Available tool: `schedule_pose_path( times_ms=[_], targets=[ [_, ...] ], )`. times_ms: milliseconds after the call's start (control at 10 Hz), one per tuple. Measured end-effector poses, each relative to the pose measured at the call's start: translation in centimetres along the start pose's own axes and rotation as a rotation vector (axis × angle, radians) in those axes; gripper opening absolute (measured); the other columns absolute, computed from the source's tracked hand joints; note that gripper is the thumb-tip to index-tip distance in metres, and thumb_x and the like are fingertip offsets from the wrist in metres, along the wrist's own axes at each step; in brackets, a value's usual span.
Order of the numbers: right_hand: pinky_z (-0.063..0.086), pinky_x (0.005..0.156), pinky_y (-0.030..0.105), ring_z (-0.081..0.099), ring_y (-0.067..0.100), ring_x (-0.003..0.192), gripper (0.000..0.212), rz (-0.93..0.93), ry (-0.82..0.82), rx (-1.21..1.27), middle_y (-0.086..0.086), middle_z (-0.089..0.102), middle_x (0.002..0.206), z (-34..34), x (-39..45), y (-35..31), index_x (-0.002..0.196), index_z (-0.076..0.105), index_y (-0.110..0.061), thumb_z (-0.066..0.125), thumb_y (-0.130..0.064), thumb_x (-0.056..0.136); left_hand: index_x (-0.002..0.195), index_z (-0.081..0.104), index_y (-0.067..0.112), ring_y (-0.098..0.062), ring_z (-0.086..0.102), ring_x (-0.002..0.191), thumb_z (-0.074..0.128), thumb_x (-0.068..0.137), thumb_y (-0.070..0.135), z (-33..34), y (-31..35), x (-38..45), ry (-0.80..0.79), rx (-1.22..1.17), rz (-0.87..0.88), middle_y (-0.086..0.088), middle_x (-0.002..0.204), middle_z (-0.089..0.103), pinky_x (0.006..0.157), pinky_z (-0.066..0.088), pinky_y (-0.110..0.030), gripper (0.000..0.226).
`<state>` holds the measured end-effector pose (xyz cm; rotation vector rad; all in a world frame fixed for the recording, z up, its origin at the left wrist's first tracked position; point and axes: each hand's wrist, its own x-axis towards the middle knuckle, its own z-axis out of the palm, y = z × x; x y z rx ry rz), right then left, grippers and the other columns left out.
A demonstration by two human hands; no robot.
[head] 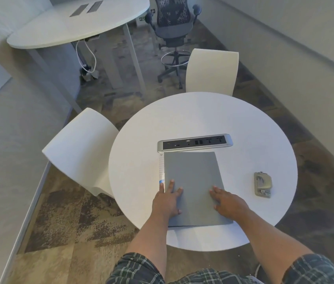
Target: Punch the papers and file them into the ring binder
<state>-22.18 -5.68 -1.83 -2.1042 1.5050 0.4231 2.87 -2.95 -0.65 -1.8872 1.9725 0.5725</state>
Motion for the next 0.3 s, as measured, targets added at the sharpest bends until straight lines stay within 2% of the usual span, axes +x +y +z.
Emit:
schedule_pose_path(
  times_ms=[100, 200, 300],
  targets=[
    [0.026, 0.121, 0.034, 0.02, 0.013, 0.155, 0.07, -0.005, -0.021, 0.006, -0.012, 0.006, 0.171, -0.7, -0.3, 0.0, 0.162, 0.018, -0.031, 0.051, -0.035, 0.101, 0.155, 0.022, 0.042, -0.037, 0.005, 0.155, 0.076, 0.083, 0.047, -0.6, 0.0, 0.1, 0.015, -0.003, -0.003, 0.007, 0.17, -0.002, 0.108, 0.043, -0.046, 0.09],
    [0.034, 0.117, 0.037, 0.037, 0.02, 0.148, 0.065, 0.012, -0.023, 0.033, -0.014, 0.019, 0.169, -2.5, -0.7, -0.3, 0.159, 0.03, -0.035, 0.054, -0.042, 0.099, 0.142, 0.043, 0.034, -0.035, 0.038, 0.139, 0.08, 0.074, 0.052, -2.3, 0.3, 0.0, 0.029, -0.024, -0.014, 0.001, 0.158, 0.03, 0.1, 0.047, -0.043, 0.08],
    [0.038, 0.114, 0.038, 0.045, 0.025, 0.142, 0.061, -0.042, 0.124, -0.065, -0.007, 0.029, 0.166, -5.0, -0.4, -0.5, 0.157, 0.035, -0.031, 0.051, -0.049, 0.1, 0.13, 0.054, 0.023, -0.03, 0.057, 0.123, 0.072, 0.075, 0.062, -5.0, 0.5, 0.2, 0.126, 0.034, 0.032, -0.002, 0.136, 0.05, 0.096, 0.045, -0.042, 0.07]
  ],
)
